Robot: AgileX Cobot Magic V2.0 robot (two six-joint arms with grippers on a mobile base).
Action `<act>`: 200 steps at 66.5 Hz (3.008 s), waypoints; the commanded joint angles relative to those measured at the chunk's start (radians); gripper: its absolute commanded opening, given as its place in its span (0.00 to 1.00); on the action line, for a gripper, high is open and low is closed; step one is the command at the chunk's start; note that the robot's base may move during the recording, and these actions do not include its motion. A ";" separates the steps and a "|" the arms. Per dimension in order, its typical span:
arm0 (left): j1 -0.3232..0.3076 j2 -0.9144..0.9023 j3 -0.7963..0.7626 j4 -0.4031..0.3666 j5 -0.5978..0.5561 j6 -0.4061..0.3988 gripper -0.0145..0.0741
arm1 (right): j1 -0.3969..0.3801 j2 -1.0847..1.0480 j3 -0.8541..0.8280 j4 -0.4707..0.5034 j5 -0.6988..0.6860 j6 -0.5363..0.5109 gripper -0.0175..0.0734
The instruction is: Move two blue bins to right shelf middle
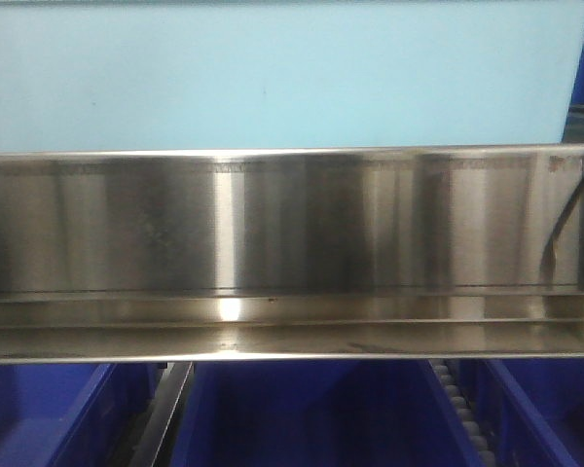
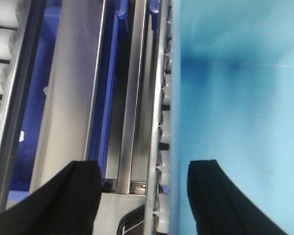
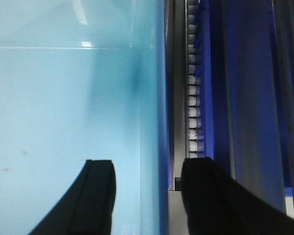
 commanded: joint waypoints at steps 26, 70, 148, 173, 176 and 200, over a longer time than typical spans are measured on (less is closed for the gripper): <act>-0.006 0.034 0.003 -0.007 0.001 0.006 0.52 | -0.002 0.030 0.002 -0.005 0.001 0.002 0.44; -0.006 0.034 0.003 -0.033 0.001 0.021 0.15 | -0.002 0.030 0.002 -0.010 0.001 0.002 0.01; -0.102 -0.085 -0.356 0.132 0.001 0.021 0.04 | 0.076 -0.089 -0.324 -0.154 0.001 0.002 0.01; -0.100 -0.085 -0.356 0.154 0.001 0.021 0.04 | 0.076 -0.090 -0.324 -0.154 0.001 0.002 0.01; -0.100 -0.085 -0.356 0.154 0.001 0.021 0.04 | 0.076 -0.090 -0.324 -0.154 0.001 0.002 0.01; -0.100 -0.085 -0.356 0.154 0.001 0.021 0.04 | 0.076 -0.090 -0.324 -0.154 0.001 0.002 0.01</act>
